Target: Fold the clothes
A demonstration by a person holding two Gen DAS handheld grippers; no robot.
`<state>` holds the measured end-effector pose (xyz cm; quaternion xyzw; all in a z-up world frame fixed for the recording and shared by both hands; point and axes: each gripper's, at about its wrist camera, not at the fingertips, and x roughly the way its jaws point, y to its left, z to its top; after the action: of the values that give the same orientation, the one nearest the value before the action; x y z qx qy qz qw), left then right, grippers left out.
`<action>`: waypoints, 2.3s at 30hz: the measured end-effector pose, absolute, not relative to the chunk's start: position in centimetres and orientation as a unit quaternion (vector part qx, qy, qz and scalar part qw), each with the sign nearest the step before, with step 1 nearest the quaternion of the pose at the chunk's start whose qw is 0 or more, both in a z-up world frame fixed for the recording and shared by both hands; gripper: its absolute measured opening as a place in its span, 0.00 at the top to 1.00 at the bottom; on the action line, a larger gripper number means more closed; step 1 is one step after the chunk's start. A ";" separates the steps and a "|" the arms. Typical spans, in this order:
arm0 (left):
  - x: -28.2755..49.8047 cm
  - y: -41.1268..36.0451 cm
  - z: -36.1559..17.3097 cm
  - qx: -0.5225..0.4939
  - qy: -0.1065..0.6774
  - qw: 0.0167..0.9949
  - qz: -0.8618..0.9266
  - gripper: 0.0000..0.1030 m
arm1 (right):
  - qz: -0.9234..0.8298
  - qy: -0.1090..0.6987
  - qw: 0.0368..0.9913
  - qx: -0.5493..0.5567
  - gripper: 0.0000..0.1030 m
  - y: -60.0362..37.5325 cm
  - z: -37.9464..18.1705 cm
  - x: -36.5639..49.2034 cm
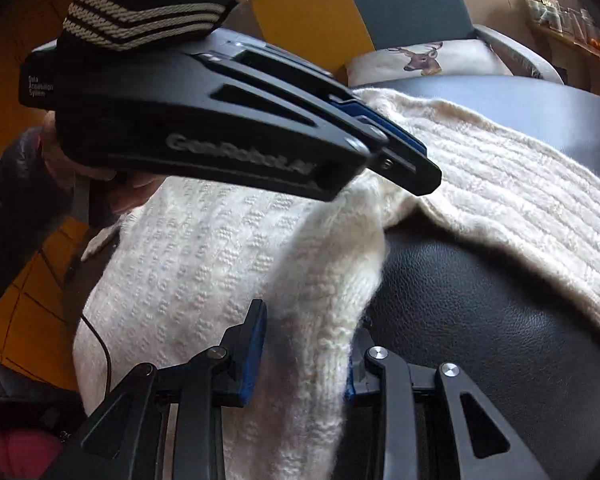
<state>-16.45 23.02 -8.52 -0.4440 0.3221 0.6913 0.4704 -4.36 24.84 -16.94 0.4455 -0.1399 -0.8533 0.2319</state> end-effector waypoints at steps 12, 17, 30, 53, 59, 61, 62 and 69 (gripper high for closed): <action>-17.9 25.5 -11.7 -0.462 0.332 0.458 0.683 0.96 | -0.863 -0.127 0.217 0.438 0.75 24.9 -16.8 -3.1; -21.0 25.1 -12.7 -0.507 0.204 0.456 0.703 0.96 | -0.864 -0.120 0.205 0.445 0.82 25.0 -16.9 -3.1; -21.5 23.6 -11.4 -0.527 0.086 0.437 0.724 0.91 | -0.864 -0.141 0.171 0.451 0.74 28.2 -15.0 -1.6; -15.6 5.1 -13.2 -0.518 -0.031 0.336 0.786 0.77 | -0.845 -0.103 0.155 0.501 0.75 26.2 -15.3 -3.0; -18.5 5.2 -10.2 -0.496 -0.034 0.348 0.795 0.76 | -0.879 -0.132 0.135 0.438 0.75 30.5 -9.9 -6.8; -20.2 5.8 -9.4 -0.488 -0.029 0.345 0.801 0.76 | -0.888 -0.115 0.108 0.431 0.75 31.7 -8.9 -9.4; -21.0 6.3 -9.1 -0.483 -0.023 0.346 0.804 0.76 | -0.890 -0.107 0.096 0.433 0.75 32.2 -8.7 -10.7; -26.3 11.3 -7.8 -0.463 0.041 0.363 0.807 0.76 | -0.868 -0.076 0.040 0.490 0.75 34.8 -11.3 -18.2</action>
<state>-26.29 11.32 -7.81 -0.4633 0.0408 0.8073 0.3633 -18.17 34.79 -11.28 0.4899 -0.0758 -0.8675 0.0400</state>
